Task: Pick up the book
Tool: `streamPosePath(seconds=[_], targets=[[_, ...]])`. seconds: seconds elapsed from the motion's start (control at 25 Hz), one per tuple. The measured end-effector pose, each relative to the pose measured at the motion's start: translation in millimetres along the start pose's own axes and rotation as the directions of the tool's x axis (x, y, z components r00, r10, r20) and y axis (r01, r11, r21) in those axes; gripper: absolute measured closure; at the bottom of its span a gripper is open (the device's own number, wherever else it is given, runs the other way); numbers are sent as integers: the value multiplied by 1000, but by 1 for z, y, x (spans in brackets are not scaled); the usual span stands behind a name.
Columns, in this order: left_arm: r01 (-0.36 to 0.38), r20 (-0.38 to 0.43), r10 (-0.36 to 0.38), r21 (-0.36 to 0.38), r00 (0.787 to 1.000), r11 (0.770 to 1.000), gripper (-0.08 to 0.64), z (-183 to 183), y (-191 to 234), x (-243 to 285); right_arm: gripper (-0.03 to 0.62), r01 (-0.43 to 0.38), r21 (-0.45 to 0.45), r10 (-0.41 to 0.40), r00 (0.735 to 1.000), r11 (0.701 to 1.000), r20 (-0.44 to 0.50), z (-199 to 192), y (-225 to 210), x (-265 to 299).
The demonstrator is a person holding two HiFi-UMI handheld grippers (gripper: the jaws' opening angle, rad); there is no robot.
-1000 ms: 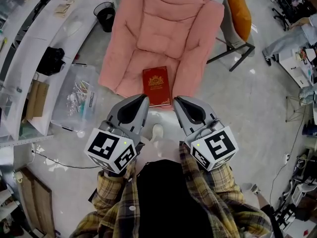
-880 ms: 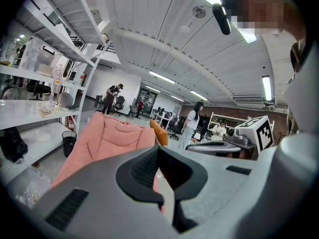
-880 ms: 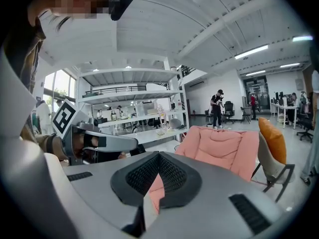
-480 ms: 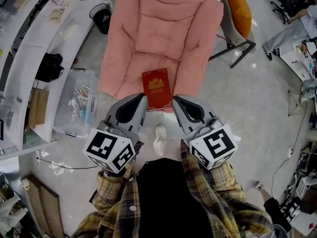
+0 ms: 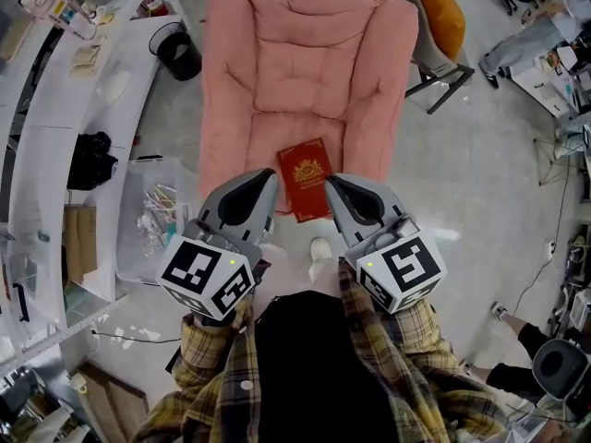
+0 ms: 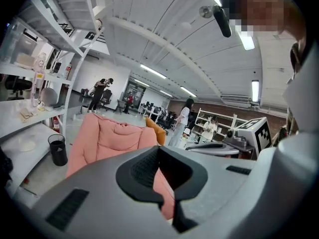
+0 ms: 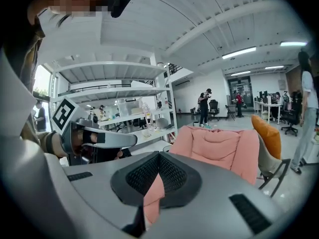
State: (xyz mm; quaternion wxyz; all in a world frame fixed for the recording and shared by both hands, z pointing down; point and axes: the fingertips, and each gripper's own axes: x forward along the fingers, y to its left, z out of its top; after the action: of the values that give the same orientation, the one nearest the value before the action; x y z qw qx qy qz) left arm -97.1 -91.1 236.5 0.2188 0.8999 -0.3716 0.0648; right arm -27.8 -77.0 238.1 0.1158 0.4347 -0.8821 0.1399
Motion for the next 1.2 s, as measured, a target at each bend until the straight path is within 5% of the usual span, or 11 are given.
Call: streamPosePath(seconds=[0.32,0.64,0.84,1.2], targets=[[161,-90,-157,42,984,986,555,13,47,6,577,151,92,-152,988,984,9,7,8,50],[302,-224,-291,13,930,953,555,-20,57,33,577,338,220,-335,941,915,-49,-26,-10,37],[321,-290,-313,-20,904,947,555,-51,52,51,577,379,276,-357,925,883,-127,-63,-21,24],[273,-346,-272,-47,898,961,555,-94,67,86,577,365,278,-327,929,888,-176,-96,-52,25]])
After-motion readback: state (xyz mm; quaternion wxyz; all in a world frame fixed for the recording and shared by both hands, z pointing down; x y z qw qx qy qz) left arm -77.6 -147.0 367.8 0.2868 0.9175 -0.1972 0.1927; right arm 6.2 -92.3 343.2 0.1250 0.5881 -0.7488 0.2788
